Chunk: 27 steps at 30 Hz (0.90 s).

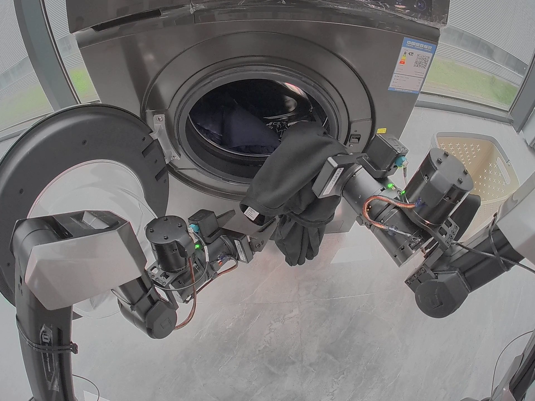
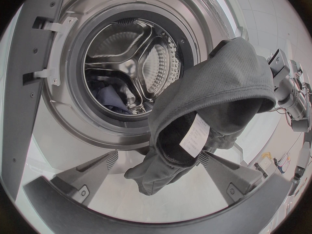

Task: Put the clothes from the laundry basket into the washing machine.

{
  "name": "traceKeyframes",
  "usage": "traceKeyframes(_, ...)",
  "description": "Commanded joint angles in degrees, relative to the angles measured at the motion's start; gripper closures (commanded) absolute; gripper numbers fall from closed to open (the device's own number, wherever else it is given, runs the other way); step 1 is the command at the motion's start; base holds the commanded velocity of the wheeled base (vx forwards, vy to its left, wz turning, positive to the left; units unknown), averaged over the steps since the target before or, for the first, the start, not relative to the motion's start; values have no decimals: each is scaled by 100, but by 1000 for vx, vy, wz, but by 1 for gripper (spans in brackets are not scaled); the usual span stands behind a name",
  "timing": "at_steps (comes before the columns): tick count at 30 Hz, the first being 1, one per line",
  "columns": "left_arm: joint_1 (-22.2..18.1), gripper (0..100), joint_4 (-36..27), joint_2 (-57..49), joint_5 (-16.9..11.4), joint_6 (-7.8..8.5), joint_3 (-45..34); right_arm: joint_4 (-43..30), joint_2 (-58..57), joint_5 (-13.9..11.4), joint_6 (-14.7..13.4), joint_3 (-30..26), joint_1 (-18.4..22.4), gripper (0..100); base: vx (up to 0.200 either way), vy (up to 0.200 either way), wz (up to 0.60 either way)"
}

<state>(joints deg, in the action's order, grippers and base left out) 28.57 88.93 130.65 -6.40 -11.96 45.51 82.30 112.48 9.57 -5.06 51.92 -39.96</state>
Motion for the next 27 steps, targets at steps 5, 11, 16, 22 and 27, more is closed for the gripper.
traceKeyframes(5, 113, 0, 1, 242, -10, 1, 274, -12, 28, 1, -4, 11, -21, 100, 0, 0, 0)
traceKeyframes(11, 87, 0, 1, 470, 7, 9, 723, -12, 28, 10, -4, 2, -82, 100, 0, 0, 0)
traceKeyframes(16, 60, 0, 1, 488, 42, 9, 872, -3, 28, 10, -13, -15, -73, 100, 0, 0, 0)
traceKeyframes(22, 69, 100, 1, 497, 60, 18, 934, 5, 37, 10, -21, -33, -82, 100, 0, 0, 0)
traceKeyframes(27, 78, 100, 1, 514, 42, 27, 1083, 23, 63, 10, -30, -42, -82, 100, 0, 0, 0)
